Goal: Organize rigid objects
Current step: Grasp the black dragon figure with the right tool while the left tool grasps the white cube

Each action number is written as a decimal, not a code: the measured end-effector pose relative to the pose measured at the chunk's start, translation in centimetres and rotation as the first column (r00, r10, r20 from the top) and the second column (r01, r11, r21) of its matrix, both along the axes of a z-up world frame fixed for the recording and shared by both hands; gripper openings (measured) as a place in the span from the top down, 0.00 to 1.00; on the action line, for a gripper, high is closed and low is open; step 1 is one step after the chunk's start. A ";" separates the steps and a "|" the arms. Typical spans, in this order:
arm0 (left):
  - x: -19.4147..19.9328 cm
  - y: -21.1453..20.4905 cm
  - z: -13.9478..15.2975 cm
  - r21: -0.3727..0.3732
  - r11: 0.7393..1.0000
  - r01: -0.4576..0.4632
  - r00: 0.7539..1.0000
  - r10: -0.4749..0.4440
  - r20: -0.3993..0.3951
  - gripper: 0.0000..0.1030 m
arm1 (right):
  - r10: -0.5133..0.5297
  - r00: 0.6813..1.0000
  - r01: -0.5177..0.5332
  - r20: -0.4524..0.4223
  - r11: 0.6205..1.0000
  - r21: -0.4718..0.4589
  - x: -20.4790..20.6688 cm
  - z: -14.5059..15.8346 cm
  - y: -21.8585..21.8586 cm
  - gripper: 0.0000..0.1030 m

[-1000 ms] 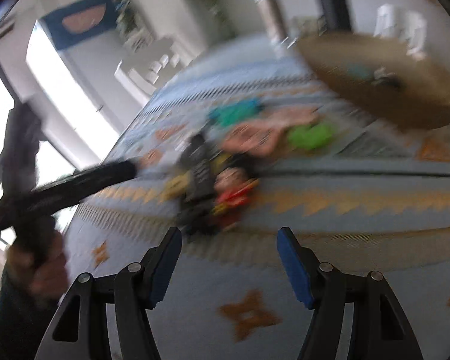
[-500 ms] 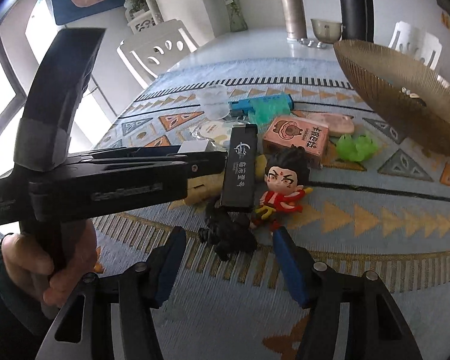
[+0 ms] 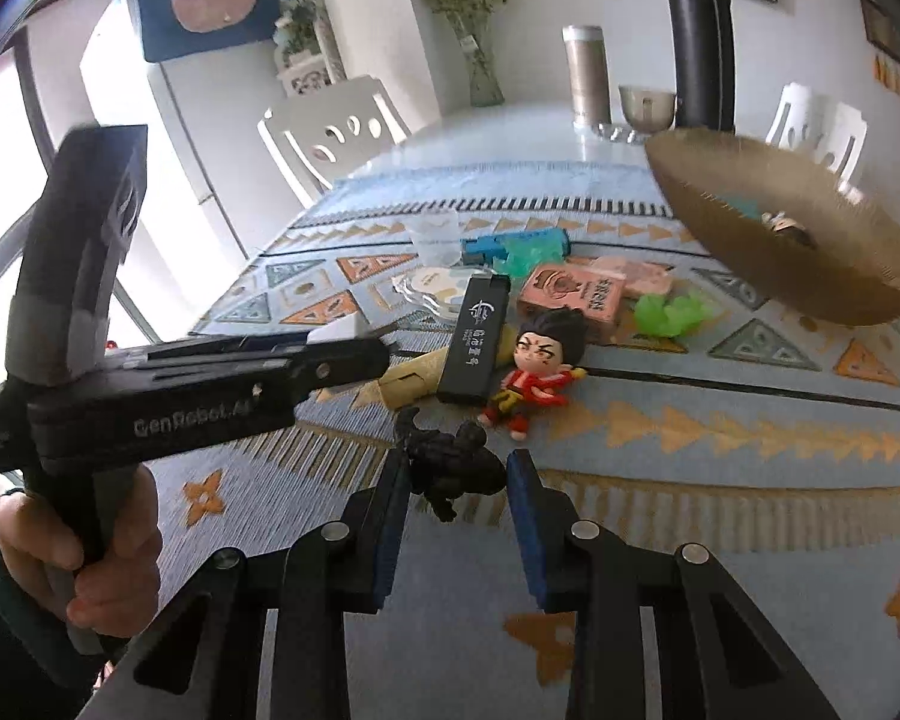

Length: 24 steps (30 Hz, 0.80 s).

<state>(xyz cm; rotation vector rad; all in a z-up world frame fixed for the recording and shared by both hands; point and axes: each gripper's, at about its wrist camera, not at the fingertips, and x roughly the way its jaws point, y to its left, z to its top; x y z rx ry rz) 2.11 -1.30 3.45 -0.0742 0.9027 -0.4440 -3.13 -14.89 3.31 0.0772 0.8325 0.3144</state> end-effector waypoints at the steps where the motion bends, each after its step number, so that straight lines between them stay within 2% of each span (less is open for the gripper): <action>1: -0.4 -0.1 0.0 0.000 1.000 -0.003 1.000 0.003 0.002 0.63 | 0.003 1.000 -0.003 0.005 1.000 0.003 -0.5 0.2 -0.3 0.68; 3: -1.3 -0.1 -0.2 -0.004 1.000 -0.006 1.000 0.006 0.007 0.63 | 0.010 1.000 -0.010 0.005 1.000 -0.011 -1.4 0.4 -1.0 0.68; 6: -2.2 -0.2 -0.8 0.004 1.000 -0.011 1.000 0.011 0.015 0.63 | 0.014 1.000 -0.014 0.002 0.997 -0.078 -2.5 -0.1 -1.6 0.68; 10: -2.3 -0.1 -1.1 0.012 1.000 -0.020 1.000 0.020 0.013 0.63 | 0.023 0.999 -0.025 -0.042 0.998 -0.057 -2.9 -1.5 -2.6 0.68; 13: -2.1 0.0 -1.4 0.005 1.000 -0.022 1.000 0.022 0.000 0.63 | 0.025 0.999 -0.027 -0.042 0.998 -0.052 -3.0 -1.6 -2.6 0.68; 14: -2.0 0.0 -1.5 0.005 1.000 -0.025 1.000 0.025 -0.001 0.63 | 0.026 0.999 -0.028 -0.042 0.998 -0.062 -3.0 -1.7 -2.5 0.66; 16: -2.3 0.1 -1.4 0.002 1.000 -0.028 1.000 0.028 0.007 0.63 | 0.031 0.998 -0.036 -0.061 0.996 -0.080 -2.8 -2.0 -2.1 0.51; 17: -2.4 0.1 -1.3 0.001 1.000 -0.031 0.999 0.031 0.015 0.63 | 0.028 0.998 -0.034 -0.064 0.995 -0.097 -2.7 -2.0 -1.8 0.48; 20: -2.7 0.2 -1.2 -0.003 0.999 -0.036 0.999 0.036 0.031 0.63 | 0.034 0.998 -0.041 -0.050 0.990 -0.135 -2.7 -2.0 -1.0 0.48; 24: -2.5 0.4 -1.4 -0.011 0.999 -0.041 0.999 0.042 0.020 0.63 | 0.017 0.997 -0.028 -0.081 0.989 -0.145 -2.2 -2.4 -0.6 0.49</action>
